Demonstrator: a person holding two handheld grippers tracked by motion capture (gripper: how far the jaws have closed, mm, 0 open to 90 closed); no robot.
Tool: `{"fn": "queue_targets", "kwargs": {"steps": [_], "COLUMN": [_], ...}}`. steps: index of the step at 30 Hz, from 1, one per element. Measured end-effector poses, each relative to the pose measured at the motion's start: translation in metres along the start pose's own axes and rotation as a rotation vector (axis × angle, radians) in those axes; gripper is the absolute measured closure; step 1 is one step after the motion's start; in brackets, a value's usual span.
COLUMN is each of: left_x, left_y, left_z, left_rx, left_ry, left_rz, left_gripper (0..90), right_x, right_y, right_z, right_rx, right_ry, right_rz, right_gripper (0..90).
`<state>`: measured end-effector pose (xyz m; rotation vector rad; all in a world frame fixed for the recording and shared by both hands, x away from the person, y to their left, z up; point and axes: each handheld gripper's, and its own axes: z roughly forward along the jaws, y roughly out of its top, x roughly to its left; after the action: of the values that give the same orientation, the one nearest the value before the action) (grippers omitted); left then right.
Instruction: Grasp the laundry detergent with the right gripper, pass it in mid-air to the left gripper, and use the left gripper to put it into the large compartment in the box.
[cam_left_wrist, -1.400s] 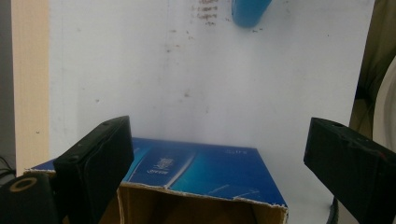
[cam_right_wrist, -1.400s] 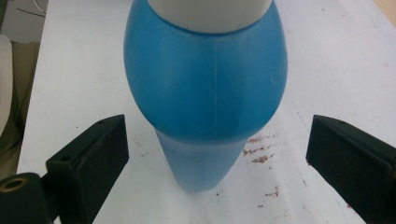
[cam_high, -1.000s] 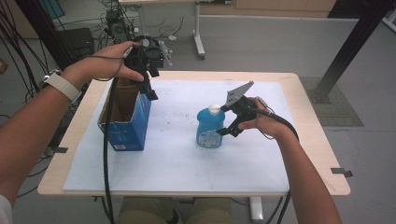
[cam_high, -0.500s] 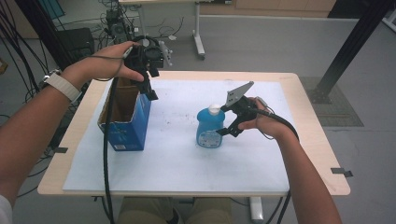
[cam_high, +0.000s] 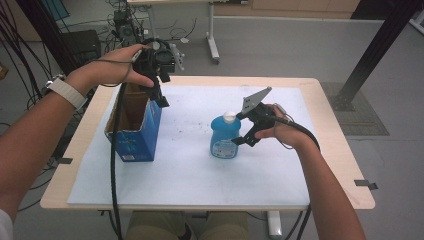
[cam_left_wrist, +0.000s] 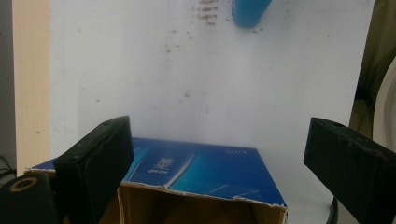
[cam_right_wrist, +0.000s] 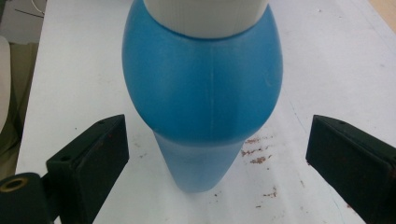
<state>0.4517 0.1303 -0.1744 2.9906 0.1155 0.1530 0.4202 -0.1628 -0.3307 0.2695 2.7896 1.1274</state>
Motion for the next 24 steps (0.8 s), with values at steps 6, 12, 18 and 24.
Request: {"fn": "queue_targets", "kwargs": {"steps": [6, 12, 18, 24], "left_x": [0.0, 0.0003, 0.0003, 0.0003], "left_y": [-0.0004, 0.0001, 0.0005, 0.0003], "left_z": [0.0, 0.0001, 0.0001, 0.0003], "left_rx": [-0.003, -0.001, 0.0, 0.001], "left_ry": [0.0, -0.001, -0.001, 0.0], "left_rz": [-0.004, 0.001, 0.001, 0.001], "left_gripper": [8.8, 8.8, 8.8, 8.8], "right_x": [0.0002, 0.0, -0.0002, -0.0003], "right_y": [0.0003, 0.0003, 0.0002, 0.0002], "right_z": [0.0002, 0.0, 0.0002, 0.0007], "right_rx": [0.001, -0.001, 0.001, 0.0], "right_ry": [0.0, 0.0, -0.001, -0.001], "right_rz": [-0.003, -0.002, -0.001, 0.002], "right_gripper": [5.8, 5.8, 5.7, 5.7]}}
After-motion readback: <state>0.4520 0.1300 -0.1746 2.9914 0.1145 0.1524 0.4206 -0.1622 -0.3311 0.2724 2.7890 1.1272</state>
